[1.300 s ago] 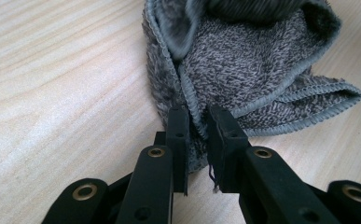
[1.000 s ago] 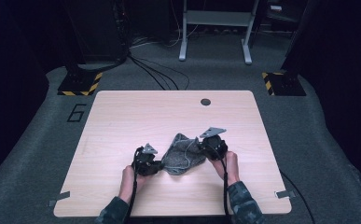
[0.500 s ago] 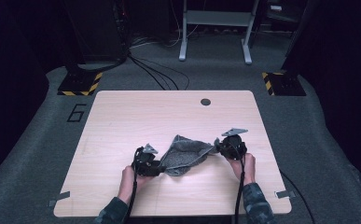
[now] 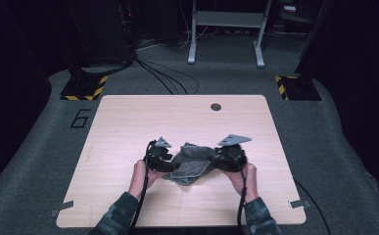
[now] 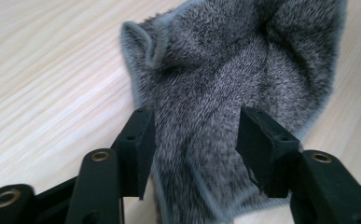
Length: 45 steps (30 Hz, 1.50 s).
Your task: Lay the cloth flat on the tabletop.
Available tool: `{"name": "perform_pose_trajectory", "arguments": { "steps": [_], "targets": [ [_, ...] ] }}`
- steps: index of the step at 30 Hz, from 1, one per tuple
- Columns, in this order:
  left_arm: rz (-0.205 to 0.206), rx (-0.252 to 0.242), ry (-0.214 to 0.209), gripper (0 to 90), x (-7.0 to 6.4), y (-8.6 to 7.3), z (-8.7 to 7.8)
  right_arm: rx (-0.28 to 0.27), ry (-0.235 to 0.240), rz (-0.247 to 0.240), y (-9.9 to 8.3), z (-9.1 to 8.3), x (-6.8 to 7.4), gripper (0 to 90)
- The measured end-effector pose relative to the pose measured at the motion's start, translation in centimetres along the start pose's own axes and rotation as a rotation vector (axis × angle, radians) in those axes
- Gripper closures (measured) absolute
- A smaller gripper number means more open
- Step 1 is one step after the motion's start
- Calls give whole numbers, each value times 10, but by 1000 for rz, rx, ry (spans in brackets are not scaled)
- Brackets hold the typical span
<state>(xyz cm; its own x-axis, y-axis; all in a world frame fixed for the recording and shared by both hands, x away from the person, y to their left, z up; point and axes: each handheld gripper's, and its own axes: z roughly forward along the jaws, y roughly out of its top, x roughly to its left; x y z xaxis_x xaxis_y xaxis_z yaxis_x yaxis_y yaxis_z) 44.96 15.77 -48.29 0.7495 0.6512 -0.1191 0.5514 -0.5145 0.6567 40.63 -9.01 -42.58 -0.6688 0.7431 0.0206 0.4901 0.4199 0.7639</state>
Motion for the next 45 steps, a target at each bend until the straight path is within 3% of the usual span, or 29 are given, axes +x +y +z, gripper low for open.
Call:
{"name": "perform_pose_trajectory", "arguments": {
  "steps": [1,2,3,4,6,11,14,17,22,27,30,31,33,34,36,37,40,45],
  "targets": [
    [-8,4,5,500,-1,1,4,72,16,-38,-3,27,13,649],
    [15,29,-2,501,1,3,14,102,10,-43,-7,38,17,657],
    [15,29,-2,507,1,3,14,102,10,-43,-7,38,17,657],
    [15,53,3,510,3,3,21,160,-11,-59,-16,52,15,677],
    [-2,63,7,509,5,1,25,190,-31,-19,-26,55,6,694],
    [-22,56,34,506,0,-7,24,196,-55,44,-42,44,-16,697],
    [-19,57,46,507,-4,-10,22,203,-61,49,-48,42,-22,690],
    [-36,52,86,507,-13,-20,15,206,-60,63,-57,41,-28,675],
    [-69,46,104,505,-21,-35,4,207,-45,62,-62,42,-29,666],
    [-91,49,83,476,-30,-56,-15,223,-39,40,-63,46,-27,655],
    [-84,37,84,447,-30,-56,-20,218,-40,40,-63,45,-25,646],
    [-88,15,68,440,-26,-49,-23,171,-28,32,-59,40,-18,649],
    [-93,3,55,435,-24,-43,-22,157,-18,38,-58,39,-14,650],
    [-88,-7,57,433,-23,-38,-20,142,12,21,-55,41,-2,647],
    [-84,-6,36,435,-19,-30,-11,143,18,7,-55,45,3,648],
    [-83,8,38,434,-17,-26,-5,171,30,-6,-57,51,10,650],
    [-94,46,47,437,-8,-26,9,188,27,-18,-62,55,9,652],
    [-80,46,83,452,-12,-31,6,169,22,-5,-67,51,4,663]
  ]
}}
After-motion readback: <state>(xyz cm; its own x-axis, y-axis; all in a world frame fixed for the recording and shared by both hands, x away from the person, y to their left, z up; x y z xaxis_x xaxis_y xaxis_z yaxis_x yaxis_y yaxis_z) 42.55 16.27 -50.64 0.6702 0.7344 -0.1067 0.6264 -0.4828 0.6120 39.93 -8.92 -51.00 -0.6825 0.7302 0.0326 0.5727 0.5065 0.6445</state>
